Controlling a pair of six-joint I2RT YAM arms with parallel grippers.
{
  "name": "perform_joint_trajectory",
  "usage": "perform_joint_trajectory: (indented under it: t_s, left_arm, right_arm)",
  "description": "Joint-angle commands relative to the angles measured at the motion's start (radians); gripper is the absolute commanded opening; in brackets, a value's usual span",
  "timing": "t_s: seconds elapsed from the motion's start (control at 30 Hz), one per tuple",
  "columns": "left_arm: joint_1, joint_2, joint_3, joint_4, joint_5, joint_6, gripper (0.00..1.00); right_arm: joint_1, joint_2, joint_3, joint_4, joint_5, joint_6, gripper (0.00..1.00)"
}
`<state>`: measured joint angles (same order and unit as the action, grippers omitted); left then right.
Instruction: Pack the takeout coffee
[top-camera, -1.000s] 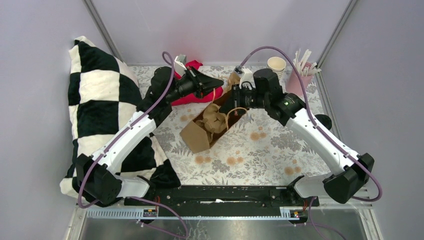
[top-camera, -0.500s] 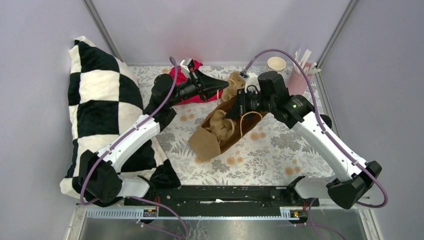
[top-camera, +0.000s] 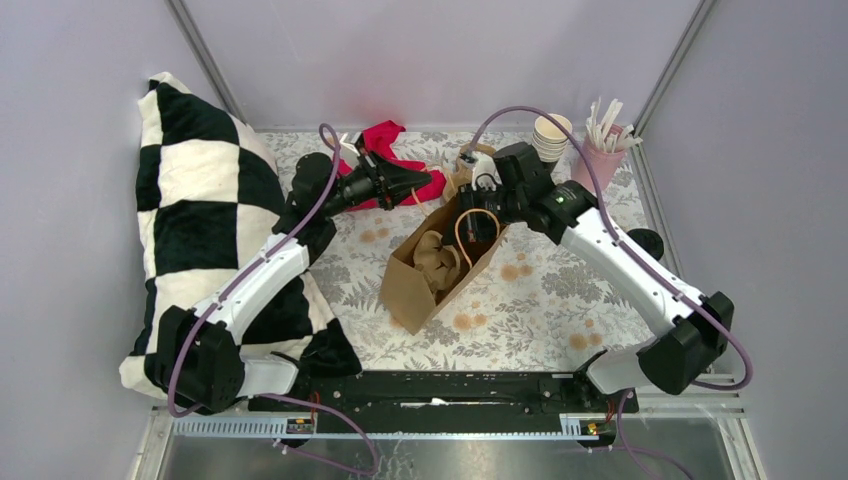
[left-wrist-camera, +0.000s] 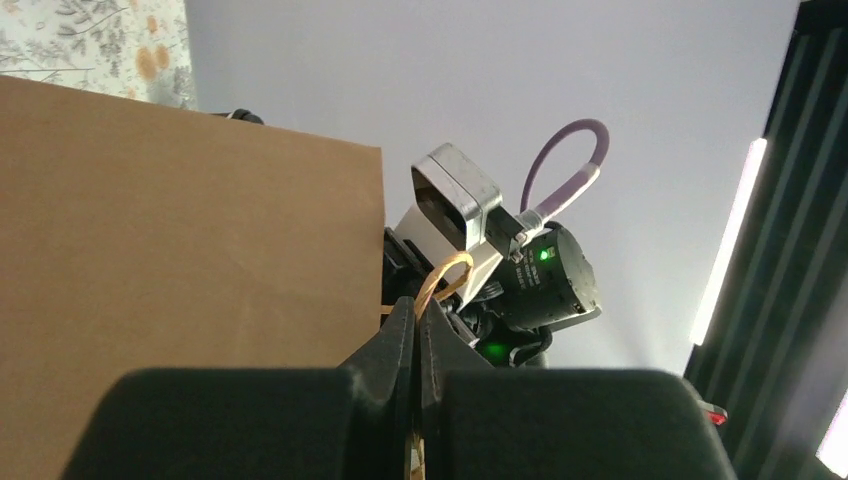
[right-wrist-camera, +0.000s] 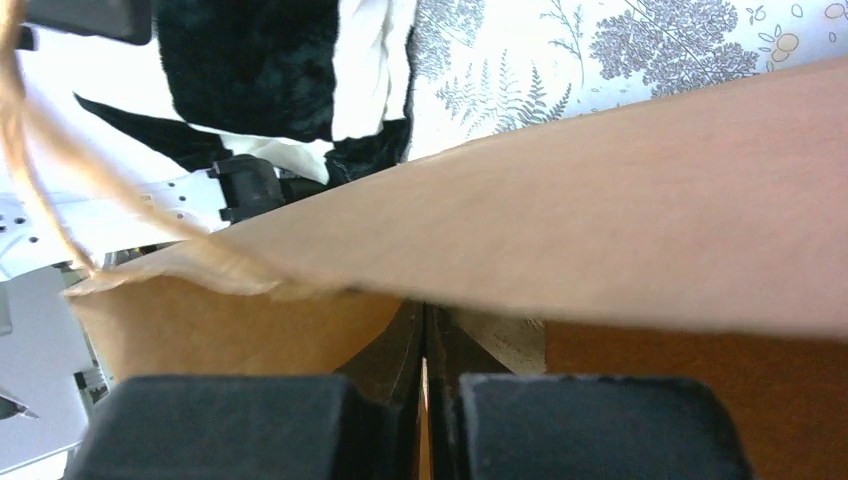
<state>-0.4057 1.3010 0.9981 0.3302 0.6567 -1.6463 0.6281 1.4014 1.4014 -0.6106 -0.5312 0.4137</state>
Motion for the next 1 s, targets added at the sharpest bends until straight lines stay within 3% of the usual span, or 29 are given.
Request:
perform_joint_trajectory:
  t_s: [0.0,0.4,0.5,0.67,0.87,0.97]
  left_arm:
    - [0.007,-0.034,0.054,-0.093,0.020,0.117,0.00]
    - [0.035,-0.022,0.087,-0.199,0.033,0.201,0.00]
    - [0.037,-0.012,0.099,-0.218,0.037,0.222,0.00]
    - [0.045,0.000,0.107,-0.238,0.048,0.244,0.00]
    - [0.054,0.014,0.136,-0.273,0.064,0.297,0.00]
    - [0.054,0.027,0.190,-0.337,0.069,0.394,0.00]
  right_arm:
    - [0.004,0.037,0.038,0.008,-0.012,-0.058,0.04]
    - [0.004,0.086,0.047,-0.027,0.009,-0.135,0.07]
    - [0.005,0.087,0.085,-0.068,0.111,-0.149,0.27]
    - [0.005,0.106,0.238,-0.188,0.298,-0.176,0.75]
    - [0.006,0.130,0.528,-0.340,0.301,-0.126,0.92]
    - [0.005,0.131,0.615,-0.402,0.346,-0.109,0.96]
